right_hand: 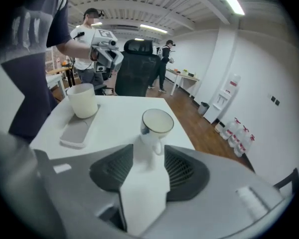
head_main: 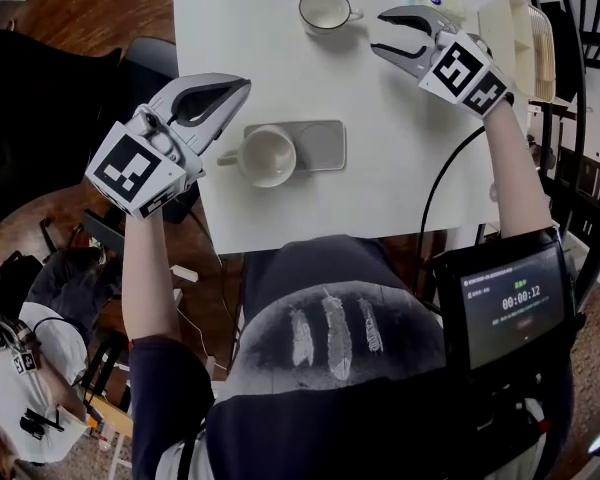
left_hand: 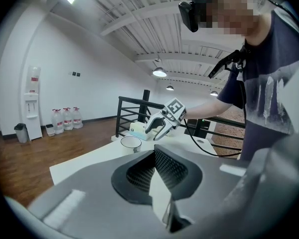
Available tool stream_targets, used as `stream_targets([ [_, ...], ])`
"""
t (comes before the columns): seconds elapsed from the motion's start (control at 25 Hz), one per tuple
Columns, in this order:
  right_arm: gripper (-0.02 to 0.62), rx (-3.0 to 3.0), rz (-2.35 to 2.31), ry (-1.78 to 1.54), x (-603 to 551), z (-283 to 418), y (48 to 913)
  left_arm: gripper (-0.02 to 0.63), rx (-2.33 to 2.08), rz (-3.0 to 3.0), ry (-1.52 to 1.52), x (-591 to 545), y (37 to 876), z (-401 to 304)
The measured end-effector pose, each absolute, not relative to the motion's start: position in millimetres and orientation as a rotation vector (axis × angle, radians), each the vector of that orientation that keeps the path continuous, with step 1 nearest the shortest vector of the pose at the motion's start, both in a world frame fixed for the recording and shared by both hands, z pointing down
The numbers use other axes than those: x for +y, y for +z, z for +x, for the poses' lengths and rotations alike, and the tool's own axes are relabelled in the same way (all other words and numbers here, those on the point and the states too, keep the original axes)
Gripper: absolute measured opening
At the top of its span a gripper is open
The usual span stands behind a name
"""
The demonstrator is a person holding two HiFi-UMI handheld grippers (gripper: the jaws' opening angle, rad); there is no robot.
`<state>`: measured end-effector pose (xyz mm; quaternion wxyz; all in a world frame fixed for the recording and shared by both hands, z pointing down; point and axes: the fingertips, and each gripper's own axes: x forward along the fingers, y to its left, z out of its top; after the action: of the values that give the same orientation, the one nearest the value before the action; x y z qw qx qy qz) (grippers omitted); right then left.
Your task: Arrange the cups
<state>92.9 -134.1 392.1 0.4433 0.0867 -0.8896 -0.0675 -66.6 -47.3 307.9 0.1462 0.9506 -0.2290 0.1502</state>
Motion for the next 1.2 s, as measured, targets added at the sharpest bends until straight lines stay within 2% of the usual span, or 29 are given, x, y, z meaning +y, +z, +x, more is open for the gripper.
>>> stream_targets([
  [0.24, 0.190, -2.097, 0.167, -0.256, -178.1, 84.0, 411.0, 0.014, -0.669, 2.710, 0.477, -55.9, 317.0, -65.6],
  [0.48, 0.190, -2.055, 0.068, -0.234, -186.6, 73.2, 457.7, 0.014, -0.679, 2.676, 0.506, -52.0, 336.2, -71.6],
  [0.68, 0.190, -2.109, 0.061, -0.221, -188.8, 70.9, 459.0, 0.014, -0.697, 2.657, 0.530, -48.0, 337.8, -75.8],
  [0.72, 0.156, -2.116, 0.061, -0.230, -189.5, 70.2, 457.6, 0.014, -0.697, 2.658, 0.542, -47.2, 338.7, -76.6],
  [0.76, 0.092, -2.121, 0.062, -0.242, -190.1, 69.7, 456.4, 0.014, -0.697, 2.660, 0.557, -46.5, 339.9, -77.5],
  [0.8, 0.077, -2.124, 0.064, -0.251, -190.6, 69.2, 455.6, 0.014, -0.697, 2.660, 0.563, -46.3, 340.4, -77.9],
  [1.2, 0.067, -2.219, 0.192, -0.205, -191.2, 63.9, 441.5, 0.014, -0.714, 2.651, 0.533, -48.5, 336.1, -75.6],
])
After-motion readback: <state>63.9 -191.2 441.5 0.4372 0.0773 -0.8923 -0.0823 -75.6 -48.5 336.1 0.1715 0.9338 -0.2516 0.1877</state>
